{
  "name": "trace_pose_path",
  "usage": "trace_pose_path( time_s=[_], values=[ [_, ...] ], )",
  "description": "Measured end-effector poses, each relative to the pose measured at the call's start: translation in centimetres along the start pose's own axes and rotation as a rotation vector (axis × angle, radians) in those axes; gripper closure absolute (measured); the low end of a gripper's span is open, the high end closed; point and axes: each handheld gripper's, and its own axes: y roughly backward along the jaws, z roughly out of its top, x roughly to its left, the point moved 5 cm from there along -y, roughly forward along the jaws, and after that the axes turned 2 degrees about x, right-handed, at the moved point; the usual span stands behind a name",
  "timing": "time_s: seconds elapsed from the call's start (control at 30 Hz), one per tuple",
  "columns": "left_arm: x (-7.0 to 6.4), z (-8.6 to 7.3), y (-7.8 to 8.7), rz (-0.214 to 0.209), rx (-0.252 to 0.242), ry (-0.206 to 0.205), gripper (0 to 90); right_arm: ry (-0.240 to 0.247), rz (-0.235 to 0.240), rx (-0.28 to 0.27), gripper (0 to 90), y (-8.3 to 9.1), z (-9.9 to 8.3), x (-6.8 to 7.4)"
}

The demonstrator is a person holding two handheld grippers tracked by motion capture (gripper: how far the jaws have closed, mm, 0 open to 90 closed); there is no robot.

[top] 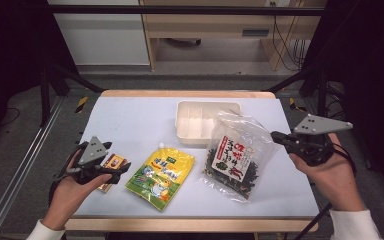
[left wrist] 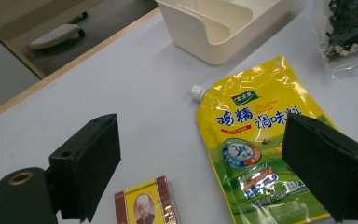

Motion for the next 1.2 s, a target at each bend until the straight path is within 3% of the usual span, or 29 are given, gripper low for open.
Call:
trace_pose_path(
  time_s=[0.17,0.33,0.47,0.57,0.67,0.97,1.2],
  values=[
    [-0.3,2.7,-0.3,-0.033,0.017,-0.077,11.4,0.121,0.055,0.031,89.9,-0.6,3.6,1.3],
    [-0.7,5.4,-0.3,-0.043,0.013,-0.146,11.6,0.179,0.086,0.055,89.9,-0.9,5.3,2.2],
    [-0.9,7.4,-0.3,-0.071,0.01,-0.175,11.8,0.235,0.108,0.071,89.9,-1.3,6.9,3.2],
    [-1.0,8.7,-0.4,-0.07,0.006,-0.208,11.8,0.276,0.119,0.075,89.9,-1.6,8.0,4.0],
    [-0.9,9.8,-0.4,-0.085,0.005,-0.23,12.0,0.306,0.132,0.083,89.9,-2.0,8.9,4.8],
    [-0.8,12.2,-0.2,-0.136,-0.043,-0.235,15.0,0.375,0.164,0.096,89.8,-3.1,10.5,6.8],
    [-2.0,13.2,-0.7,-0.156,-0.045,-0.297,23.3,0.39,0.183,0.096,89.7,-4.0,11.2,7.9]
  ],
)
